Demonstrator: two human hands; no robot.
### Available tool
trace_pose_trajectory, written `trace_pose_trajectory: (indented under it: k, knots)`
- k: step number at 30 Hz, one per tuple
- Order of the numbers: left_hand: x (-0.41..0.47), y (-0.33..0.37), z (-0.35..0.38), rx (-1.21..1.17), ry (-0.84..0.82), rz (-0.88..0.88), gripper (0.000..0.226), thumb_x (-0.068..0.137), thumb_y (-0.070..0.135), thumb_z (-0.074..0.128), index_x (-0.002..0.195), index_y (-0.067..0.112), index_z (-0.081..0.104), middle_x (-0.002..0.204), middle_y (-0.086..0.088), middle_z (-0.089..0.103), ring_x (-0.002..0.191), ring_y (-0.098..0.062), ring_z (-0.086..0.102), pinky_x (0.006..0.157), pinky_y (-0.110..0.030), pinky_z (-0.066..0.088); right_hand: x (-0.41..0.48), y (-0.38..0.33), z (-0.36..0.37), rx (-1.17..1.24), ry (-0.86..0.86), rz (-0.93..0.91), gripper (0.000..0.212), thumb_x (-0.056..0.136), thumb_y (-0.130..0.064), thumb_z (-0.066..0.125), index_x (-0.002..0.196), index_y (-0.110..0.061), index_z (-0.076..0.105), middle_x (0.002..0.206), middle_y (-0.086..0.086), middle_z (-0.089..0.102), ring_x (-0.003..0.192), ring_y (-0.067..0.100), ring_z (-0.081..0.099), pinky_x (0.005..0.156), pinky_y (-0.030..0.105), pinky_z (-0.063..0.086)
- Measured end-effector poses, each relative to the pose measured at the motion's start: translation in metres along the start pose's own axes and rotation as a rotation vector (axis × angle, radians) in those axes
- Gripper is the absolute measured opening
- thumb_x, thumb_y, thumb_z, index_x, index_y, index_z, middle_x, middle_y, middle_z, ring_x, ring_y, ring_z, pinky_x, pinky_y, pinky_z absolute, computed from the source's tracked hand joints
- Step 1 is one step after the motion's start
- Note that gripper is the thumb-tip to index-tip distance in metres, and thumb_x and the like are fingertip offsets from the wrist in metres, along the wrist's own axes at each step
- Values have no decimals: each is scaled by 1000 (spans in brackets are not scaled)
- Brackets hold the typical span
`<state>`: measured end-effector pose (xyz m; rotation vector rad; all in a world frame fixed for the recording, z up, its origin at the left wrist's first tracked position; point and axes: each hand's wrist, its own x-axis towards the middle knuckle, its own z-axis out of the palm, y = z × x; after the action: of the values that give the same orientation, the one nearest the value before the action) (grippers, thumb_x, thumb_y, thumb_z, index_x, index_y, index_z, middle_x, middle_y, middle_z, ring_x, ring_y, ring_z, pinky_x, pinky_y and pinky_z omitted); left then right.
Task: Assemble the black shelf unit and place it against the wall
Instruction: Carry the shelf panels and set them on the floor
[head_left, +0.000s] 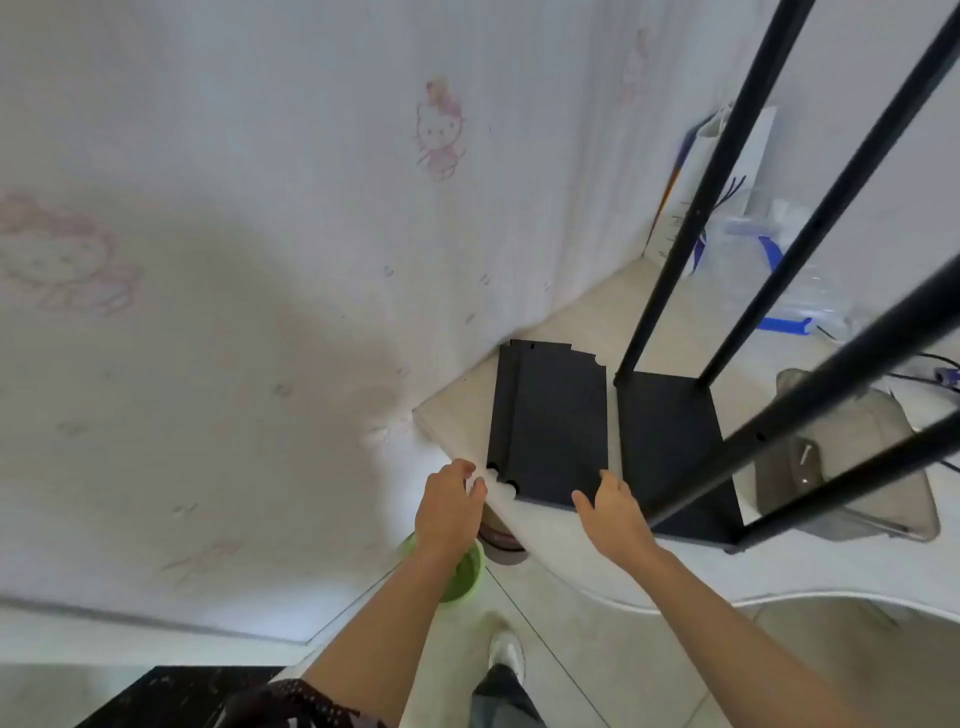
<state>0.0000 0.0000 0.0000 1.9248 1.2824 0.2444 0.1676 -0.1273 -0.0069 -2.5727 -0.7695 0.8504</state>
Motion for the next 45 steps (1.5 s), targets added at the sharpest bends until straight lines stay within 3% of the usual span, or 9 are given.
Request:
trace_pose_trajectory:
  k: [5, 15, 22, 27, 32, 35, 38, 43, 45]
  knots:
    - [42, 9, 17, 18, -116, -87, 41, 103, 33, 50, 141, 17, 49, 138, -2, 55, 127, -22, 47, 102, -34, 41, 40, -10, 3, 61, 14, 184, 68, 102, -38, 48, 149, 0, 16, 149, 21, 31, 131, 38, 40, 100, 43, 43]
    - [102, 15, 47, 27, -262, -160, 62, 99, 44, 55, 150, 13, 39, 143, -6, 51, 131, -28, 49, 108, -46, 46, 99, -20, 3, 203, -20, 478, 77, 94, -46, 61, 144, 0, 26, 144, 21, 39, 128, 39, 45, 102, 45, 44]
    - [120, 20, 55, 174, -312, -176, 64, 100, 49, 53, 148, 10, 37, 143, -10, 45, 131, -32, 39, 109, -41, 37, 117, -20, 3, 133, -48, 511, 81, 87, -56, 66, 138, 0, 38, 136, 20, 43, 117, 34, 52, 99, 41, 48]
    - [129, 17, 60, 168, -311, -190, 66, 98, 48, 56, 148, 11, 37, 141, -11, 42, 129, -32, 38, 108, -41, 36, 119, -31, 5, 181, -40, 530, 68, 86, -53, 69, 129, -5, 48, 131, 18, 42, 100, 28, 53, 82, 35, 48]
    - [130, 20, 62, 77, -286, -256, 60, 96, 41, 62, 145, 13, 41, 137, -10, 44, 128, -30, 38, 107, -41, 37, 124, -29, 5, 302, -23, 513, 65, 84, -44, 74, 128, -5, 48, 132, 18, 46, 94, 24, 49, 78, 32, 46]
    - [131, 20, 63, 16, -291, -299, 58, 94, 39, 64, 143, 14, 45, 136, -11, 45, 127, -32, 41, 107, -42, 38, 122, -29, 7, 426, -12, 476, 60, 82, -36, 79, 125, -6, 50, 125, 15, 55, 100, 28, 59, 85, 42, 56]
    - [134, 20, 63, -90, -276, -366, 56, 89, 39, 69, 138, 15, 53, 130, -9, 52, 120, -32, 51, 106, -45, 44, 118, -31, 6, 446, -2, 459, 58, 83, -32, 78, 126, -6, 49, 123, 14, 58, 106, 31, 61, 87, 46, 57]
    - [134, 14, 57, -253, -253, -410, 68, 80, 46, 69, 137, 15, 52, 126, -6, 55, 110, -28, 59, 99, -49, 52, 107, -33, 9, 518, 33, 444, 48, 84, -34, 77, 118, -11, 52, 118, 10, 59, 100, 26, 62, 87, 46, 57]
    - [130, 14, 49, -335, -235, -424, 60, 87, 42, 70, 135, 15, 49, 127, -6, 54, 108, -26, 60, 98, -48, 53, 98, -34, 12, 545, 36, 428, 45, 86, -35, 75, 116, -12, 50, 112, 6, 60, 100, 25, 62, 88, 46, 56]
